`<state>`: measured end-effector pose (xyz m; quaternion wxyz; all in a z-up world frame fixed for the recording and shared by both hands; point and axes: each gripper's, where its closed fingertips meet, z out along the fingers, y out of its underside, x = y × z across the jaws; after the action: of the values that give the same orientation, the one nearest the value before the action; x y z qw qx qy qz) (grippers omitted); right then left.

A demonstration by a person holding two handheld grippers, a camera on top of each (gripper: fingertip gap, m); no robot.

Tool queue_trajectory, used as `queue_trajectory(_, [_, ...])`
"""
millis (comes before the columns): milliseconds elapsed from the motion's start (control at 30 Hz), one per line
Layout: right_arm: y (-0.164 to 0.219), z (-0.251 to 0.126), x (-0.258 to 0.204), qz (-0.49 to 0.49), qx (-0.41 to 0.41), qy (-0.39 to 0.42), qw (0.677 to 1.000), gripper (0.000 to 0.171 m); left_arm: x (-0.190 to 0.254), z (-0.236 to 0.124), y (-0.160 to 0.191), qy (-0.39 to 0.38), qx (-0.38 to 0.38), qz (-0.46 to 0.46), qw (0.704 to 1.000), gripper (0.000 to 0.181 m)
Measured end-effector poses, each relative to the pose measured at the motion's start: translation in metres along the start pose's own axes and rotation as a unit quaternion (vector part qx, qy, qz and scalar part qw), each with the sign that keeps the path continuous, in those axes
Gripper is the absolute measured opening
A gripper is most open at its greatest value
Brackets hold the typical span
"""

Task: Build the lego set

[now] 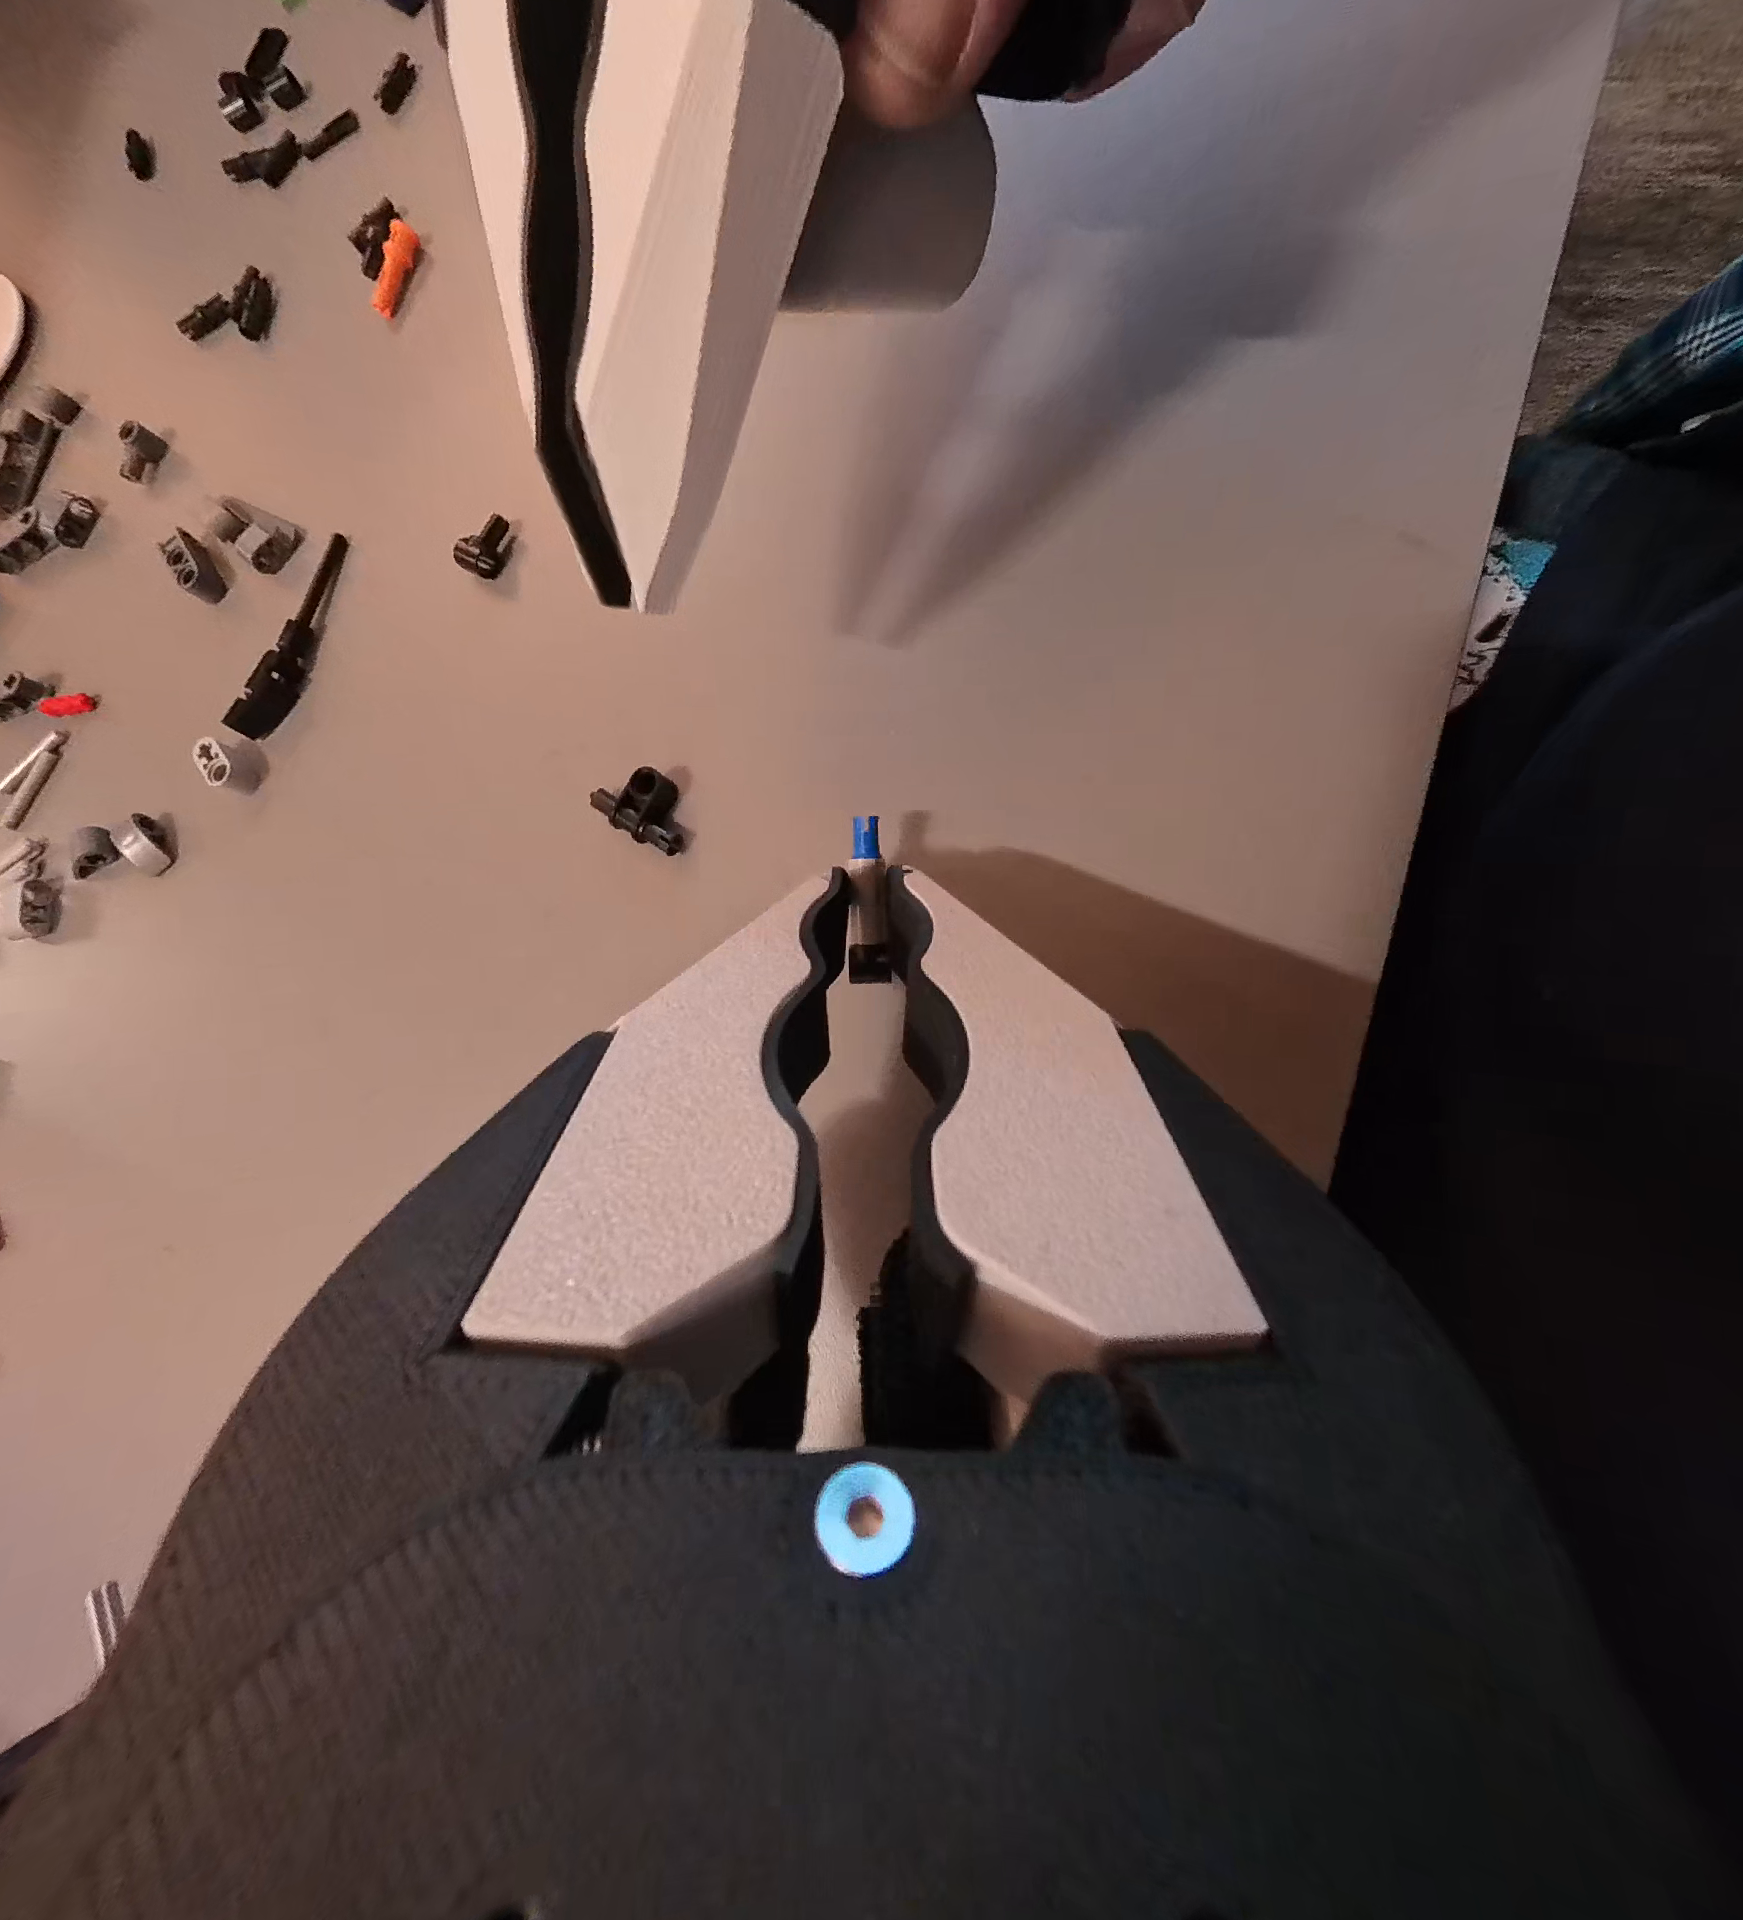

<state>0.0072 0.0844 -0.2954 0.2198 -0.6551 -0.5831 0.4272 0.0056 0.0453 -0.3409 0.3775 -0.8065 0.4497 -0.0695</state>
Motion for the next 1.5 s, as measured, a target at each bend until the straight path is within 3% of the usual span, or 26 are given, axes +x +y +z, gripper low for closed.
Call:
queue_trajectory(567, [-0.001, 0.011, -0.001, -0.065, -0.038, 0.040, 0.996, 0.004, -0.004, 0.008, 0.005, 0.006, -0.008, -0.028, 1.000, 0.006])
queue_trajectory(1500, [-0.011, 0.003, 0.008, -0.057, -0.003, 0.061, 0.997, 0.002, -0.017, 0.004, 0.005, -0.009, 0.006, -0.065, 0.998, 0.018])
